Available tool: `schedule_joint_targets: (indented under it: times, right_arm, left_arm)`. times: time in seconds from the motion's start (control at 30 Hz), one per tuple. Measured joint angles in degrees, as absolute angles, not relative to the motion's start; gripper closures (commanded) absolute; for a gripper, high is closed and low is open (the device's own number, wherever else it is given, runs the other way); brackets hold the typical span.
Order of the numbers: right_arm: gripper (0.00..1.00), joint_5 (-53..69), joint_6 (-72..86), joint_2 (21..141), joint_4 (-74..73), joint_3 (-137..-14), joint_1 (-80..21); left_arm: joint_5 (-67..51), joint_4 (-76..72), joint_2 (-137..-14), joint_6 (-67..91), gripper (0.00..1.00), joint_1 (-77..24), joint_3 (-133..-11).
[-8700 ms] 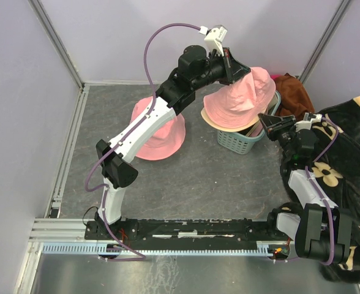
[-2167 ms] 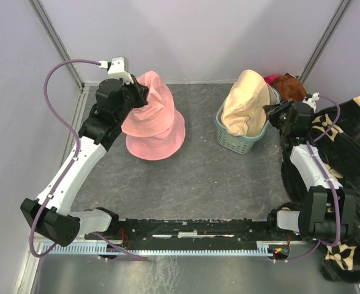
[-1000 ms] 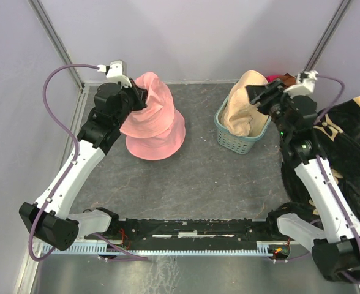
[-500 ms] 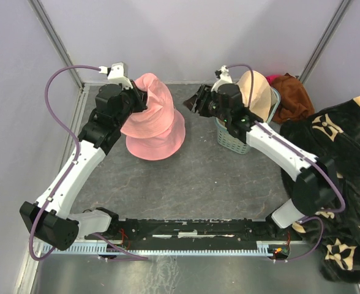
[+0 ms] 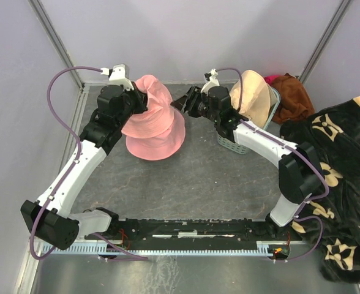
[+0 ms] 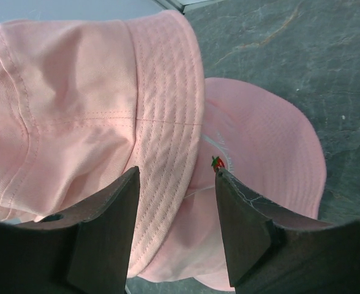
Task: Stack the hats
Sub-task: Place the hat in the bin.
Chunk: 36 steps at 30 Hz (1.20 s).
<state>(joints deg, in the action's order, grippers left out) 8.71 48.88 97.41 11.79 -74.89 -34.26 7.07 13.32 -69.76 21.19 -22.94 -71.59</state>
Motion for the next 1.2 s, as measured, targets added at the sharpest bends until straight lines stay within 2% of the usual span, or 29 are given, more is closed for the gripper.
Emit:
schedule_joint_targets:
  times: [1.2]
  right_arm:
    - [0.42,11.64,58.87,102.17,26.98,-70.19,-35.53]
  left_arm:
    - [6.81,13.06,-69.87,22.11,0.97,-22.94,-70.28]
